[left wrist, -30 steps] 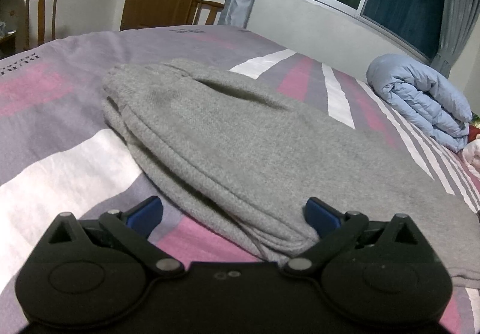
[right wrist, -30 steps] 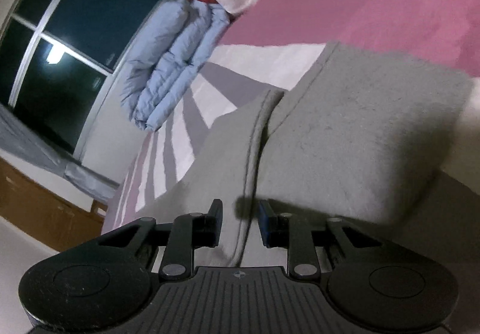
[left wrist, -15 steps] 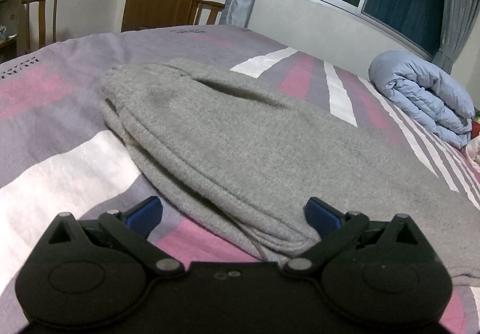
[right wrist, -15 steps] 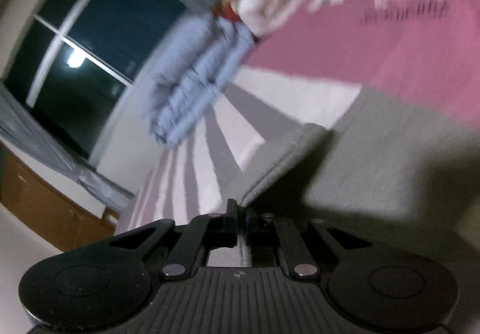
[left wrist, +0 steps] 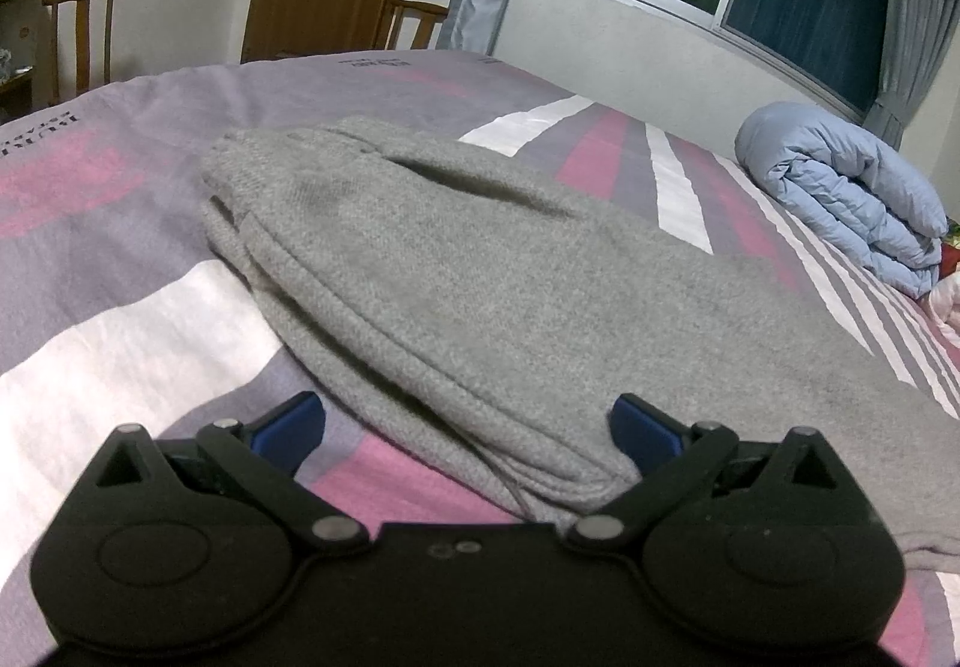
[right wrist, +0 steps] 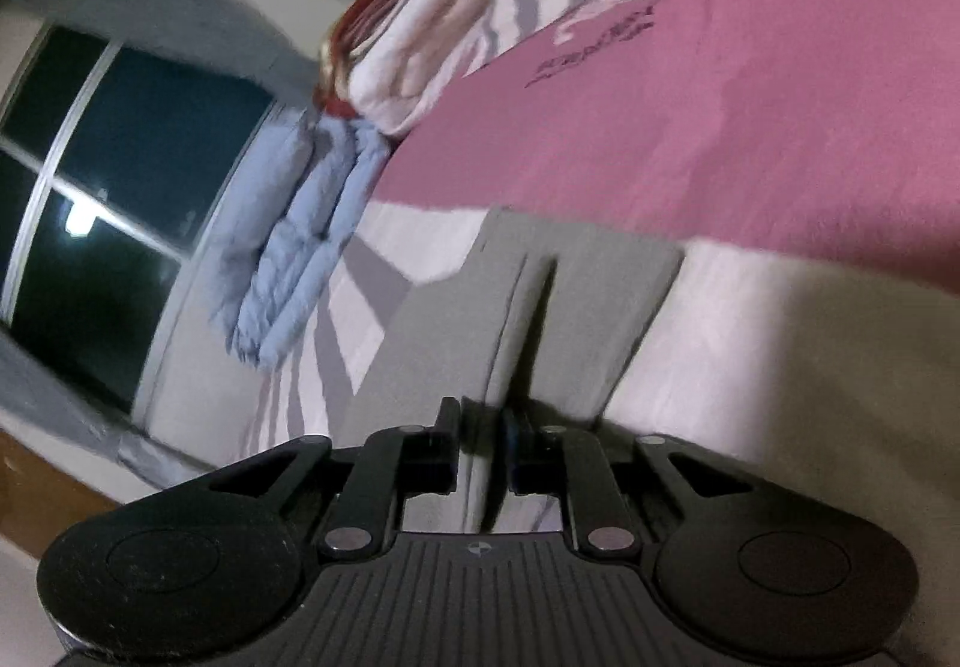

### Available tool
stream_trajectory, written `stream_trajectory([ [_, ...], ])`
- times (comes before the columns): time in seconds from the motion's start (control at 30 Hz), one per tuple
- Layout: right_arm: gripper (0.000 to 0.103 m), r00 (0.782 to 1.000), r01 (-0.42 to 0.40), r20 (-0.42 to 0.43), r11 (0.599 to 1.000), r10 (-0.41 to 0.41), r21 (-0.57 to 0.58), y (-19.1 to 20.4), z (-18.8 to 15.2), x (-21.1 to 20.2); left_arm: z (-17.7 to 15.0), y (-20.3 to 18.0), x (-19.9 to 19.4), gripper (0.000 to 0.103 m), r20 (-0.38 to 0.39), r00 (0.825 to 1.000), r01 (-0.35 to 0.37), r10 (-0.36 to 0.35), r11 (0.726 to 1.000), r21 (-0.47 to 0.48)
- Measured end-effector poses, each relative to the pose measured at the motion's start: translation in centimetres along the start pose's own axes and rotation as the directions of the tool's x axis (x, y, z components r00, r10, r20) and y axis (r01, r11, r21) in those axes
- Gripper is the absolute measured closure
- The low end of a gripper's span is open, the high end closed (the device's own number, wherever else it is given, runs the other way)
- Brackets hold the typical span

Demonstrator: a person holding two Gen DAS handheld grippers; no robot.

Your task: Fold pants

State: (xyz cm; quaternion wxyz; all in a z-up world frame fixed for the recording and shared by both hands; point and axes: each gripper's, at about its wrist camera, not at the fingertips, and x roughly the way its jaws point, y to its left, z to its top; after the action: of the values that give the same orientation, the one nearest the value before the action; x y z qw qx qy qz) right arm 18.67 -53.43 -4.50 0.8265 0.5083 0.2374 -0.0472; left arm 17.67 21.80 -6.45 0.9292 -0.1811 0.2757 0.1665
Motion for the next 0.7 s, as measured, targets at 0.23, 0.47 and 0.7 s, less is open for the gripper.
stream_trajectory([
  [0.23,0.089,0.999,0.040,0.011,0.999,-0.040,-0.015,0.9,3.8,2.3,0.0,-0.1,0.1,0.006,-0.001,1.000,-0.005,0.005,1.000,0.003],
  [0.47,0.092,0.995,0.008,0.101,0.998,-0.002,-0.059,0.9,4.7,-1.6,0.0,-0.2,0.1,0.006,-0.001,1.000,-0.004,0.004,1.000,0.003],
  [0.7,0.093,0.994,0.064,0.088,0.996,-0.059,-0.054,-1.0,2.9,-2.0,0.0,-0.2,0.1,0.006,-0.001,1.000,-0.005,0.005,1.000,0.003],
])
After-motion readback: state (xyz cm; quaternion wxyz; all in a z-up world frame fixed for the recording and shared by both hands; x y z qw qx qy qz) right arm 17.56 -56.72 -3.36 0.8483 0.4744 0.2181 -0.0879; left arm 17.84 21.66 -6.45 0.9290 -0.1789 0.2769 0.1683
